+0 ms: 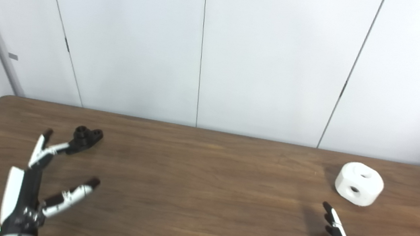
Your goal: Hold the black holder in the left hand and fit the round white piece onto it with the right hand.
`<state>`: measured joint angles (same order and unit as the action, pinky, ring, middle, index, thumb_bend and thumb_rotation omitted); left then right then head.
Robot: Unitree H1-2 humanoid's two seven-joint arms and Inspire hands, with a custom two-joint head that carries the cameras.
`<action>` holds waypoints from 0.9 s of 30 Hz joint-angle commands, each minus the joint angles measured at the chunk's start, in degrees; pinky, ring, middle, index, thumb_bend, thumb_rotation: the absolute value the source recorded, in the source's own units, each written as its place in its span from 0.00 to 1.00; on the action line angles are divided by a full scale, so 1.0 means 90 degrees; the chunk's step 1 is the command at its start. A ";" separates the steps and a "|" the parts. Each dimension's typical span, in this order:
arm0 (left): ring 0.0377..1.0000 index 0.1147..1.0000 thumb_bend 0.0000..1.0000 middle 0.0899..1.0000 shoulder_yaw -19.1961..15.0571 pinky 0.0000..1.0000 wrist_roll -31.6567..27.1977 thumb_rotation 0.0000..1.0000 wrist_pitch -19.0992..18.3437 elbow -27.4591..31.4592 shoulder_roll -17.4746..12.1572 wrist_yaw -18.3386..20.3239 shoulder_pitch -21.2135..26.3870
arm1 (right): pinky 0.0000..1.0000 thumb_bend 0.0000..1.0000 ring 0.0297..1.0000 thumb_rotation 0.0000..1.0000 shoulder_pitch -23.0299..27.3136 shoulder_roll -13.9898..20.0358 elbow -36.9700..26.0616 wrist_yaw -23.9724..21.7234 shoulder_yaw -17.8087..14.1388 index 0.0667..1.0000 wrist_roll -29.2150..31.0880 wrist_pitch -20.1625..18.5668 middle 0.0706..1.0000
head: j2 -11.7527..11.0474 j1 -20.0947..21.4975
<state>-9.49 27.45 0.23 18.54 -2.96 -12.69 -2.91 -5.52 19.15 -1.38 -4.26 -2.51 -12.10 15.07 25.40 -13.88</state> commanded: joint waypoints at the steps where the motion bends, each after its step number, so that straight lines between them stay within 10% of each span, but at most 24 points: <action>1: 1.00 0.70 0.83 1.00 -0.0093 1.00 0.0230 0.25 -0.0064 0.0160 -0.0158 -0.0137 0.0228 | 0.96 0.74 0.99 0.74 -0.0244 0.0004 0.0448 0.0034 0.0018 1.00 0.0061 0.0210 1.00 | 0.0006 -0.0063; 27: 1.00 0.75 0.94 1.00 -0.0453 1.00 0.0353 0.36 -0.2215 -0.1214 -0.1196 0.0050 0.2065 | 1.00 0.73 1.00 0.73 -0.0132 0.0143 0.0926 -0.0082 -0.0064 1.00 0.0650 0.0485 1.00 | -0.0151 -0.0892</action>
<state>-13.82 30.67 -19.73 7.46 -11.93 -12.33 12.79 -4.10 21.53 2.65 -4.96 -3.70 -6.95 18.71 23.99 -21.88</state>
